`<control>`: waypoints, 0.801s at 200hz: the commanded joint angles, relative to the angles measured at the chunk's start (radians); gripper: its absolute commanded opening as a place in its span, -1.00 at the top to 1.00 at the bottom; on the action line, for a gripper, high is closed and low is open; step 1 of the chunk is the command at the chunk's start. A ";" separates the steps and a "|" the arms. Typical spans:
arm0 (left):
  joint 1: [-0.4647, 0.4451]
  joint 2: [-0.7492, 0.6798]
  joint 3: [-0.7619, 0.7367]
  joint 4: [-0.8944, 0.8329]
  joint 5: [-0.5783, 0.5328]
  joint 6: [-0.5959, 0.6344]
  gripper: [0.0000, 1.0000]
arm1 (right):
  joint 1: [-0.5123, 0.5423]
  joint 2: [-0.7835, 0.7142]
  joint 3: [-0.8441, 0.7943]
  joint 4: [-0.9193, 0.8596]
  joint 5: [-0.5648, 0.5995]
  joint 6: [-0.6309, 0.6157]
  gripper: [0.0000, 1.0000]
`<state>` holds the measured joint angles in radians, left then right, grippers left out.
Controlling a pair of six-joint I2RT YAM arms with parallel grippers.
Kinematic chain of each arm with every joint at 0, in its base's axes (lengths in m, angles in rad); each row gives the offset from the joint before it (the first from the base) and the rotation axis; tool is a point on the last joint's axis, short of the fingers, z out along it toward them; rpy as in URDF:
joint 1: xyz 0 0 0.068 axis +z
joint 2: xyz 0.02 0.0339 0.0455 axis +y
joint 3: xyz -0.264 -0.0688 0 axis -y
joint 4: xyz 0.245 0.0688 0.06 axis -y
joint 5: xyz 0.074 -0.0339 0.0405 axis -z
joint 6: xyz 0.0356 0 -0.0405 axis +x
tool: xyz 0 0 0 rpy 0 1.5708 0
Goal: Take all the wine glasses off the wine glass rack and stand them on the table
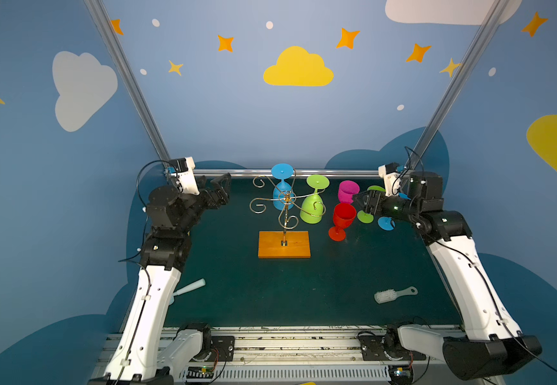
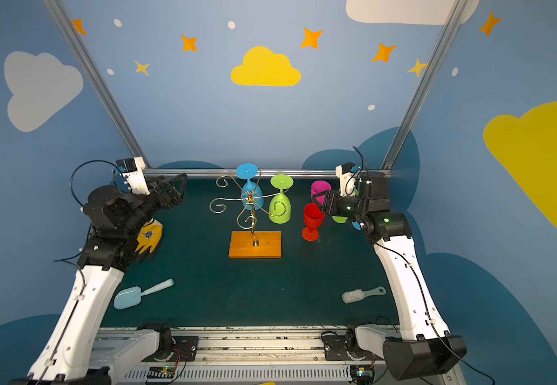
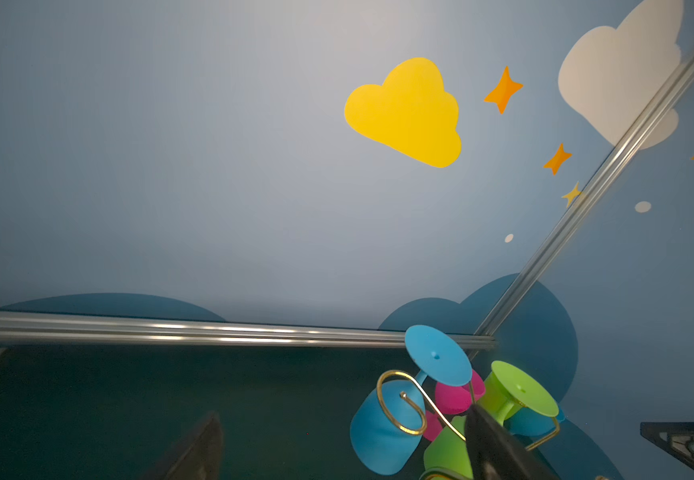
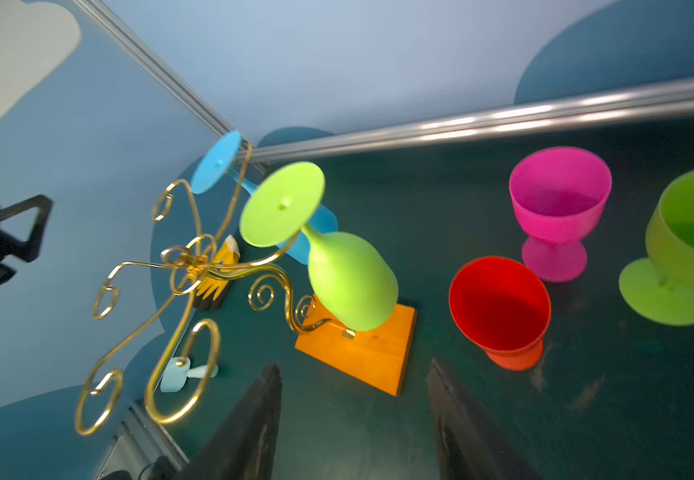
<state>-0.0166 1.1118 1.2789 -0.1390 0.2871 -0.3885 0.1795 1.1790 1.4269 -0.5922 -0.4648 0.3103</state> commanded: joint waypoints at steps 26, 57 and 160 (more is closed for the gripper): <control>0.021 0.289 0.295 -0.198 0.351 -0.074 -0.57 | 0.003 -0.102 -0.050 0.038 0.023 -0.029 -0.28; 0.020 0.471 0.444 -0.249 0.512 -0.111 -0.44 | 0.005 -0.152 -0.077 0.038 0.040 -0.050 -0.36; -0.076 0.861 0.919 -0.518 0.558 -0.016 -0.22 | 0.005 -0.217 -0.113 -0.006 0.042 -0.068 -0.42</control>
<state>-0.0742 1.9236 2.1036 -0.5629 0.8143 -0.4446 0.1795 0.9806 1.3243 -0.5819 -0.4290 0.2535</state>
